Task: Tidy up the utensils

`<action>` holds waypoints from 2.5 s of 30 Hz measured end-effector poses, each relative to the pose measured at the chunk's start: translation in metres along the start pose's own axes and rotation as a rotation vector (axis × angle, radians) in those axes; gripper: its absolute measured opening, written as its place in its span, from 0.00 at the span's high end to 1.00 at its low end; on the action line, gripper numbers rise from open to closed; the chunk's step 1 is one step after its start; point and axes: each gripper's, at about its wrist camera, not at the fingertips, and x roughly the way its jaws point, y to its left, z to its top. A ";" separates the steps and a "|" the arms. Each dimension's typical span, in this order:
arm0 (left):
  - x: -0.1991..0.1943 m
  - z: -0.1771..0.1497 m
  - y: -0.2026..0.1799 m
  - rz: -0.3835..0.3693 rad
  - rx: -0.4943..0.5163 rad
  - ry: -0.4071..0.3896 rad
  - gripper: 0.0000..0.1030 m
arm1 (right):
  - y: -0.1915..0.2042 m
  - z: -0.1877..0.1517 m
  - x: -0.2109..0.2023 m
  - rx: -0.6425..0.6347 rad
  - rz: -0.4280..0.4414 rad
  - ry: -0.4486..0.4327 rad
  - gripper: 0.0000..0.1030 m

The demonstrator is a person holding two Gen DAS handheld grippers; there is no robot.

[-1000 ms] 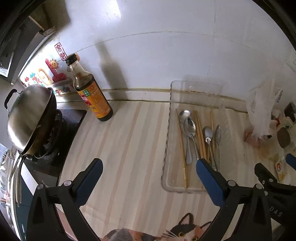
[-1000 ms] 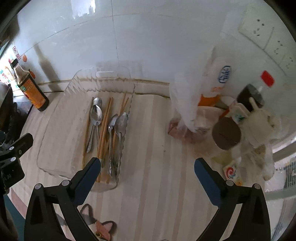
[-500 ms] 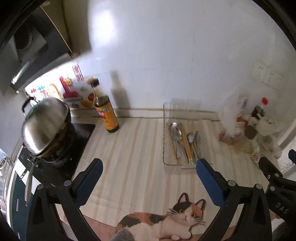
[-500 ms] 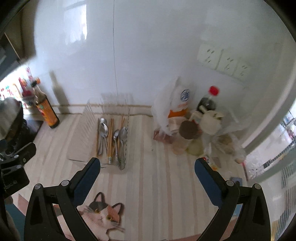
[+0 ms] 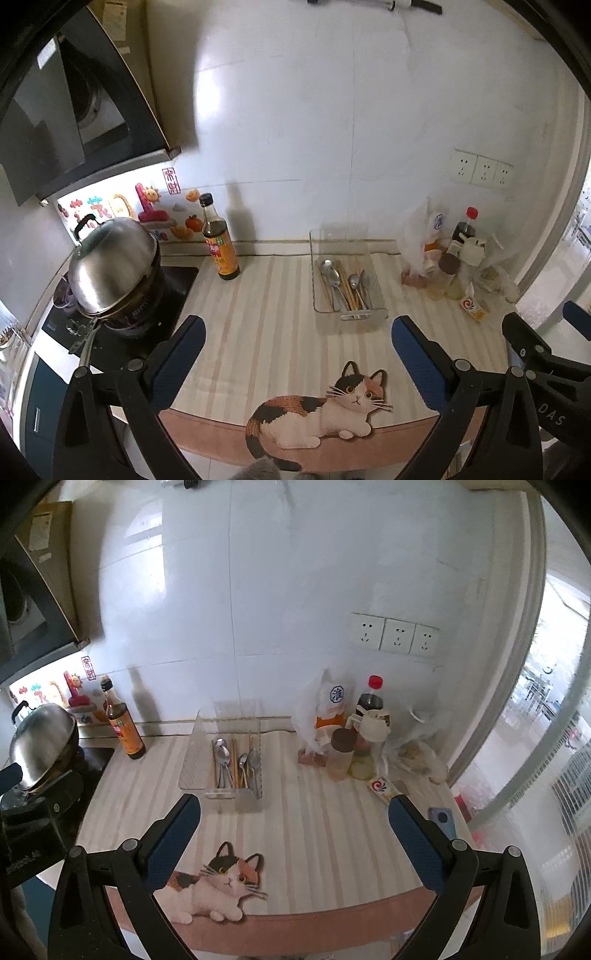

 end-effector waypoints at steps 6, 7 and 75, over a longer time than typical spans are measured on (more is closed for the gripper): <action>-0.016 -0.001 -0.004 0.018 -0.025 -0.013 0.00 | -0.006 0.002 -0.015 -0.007 0.006 -0.018 0.00; -0.017 -0.001 -0.005 0.025 -0.031 -0.009 0.00 | -0.007 0.004 -0.016 -0.011 0.008 -0.018 0.00; 0.018 0.006 -0.011 0.071 -0.043 0.085 0.00 | -0.010 0.025 0.018 -0.066 0.052 0.055 0.00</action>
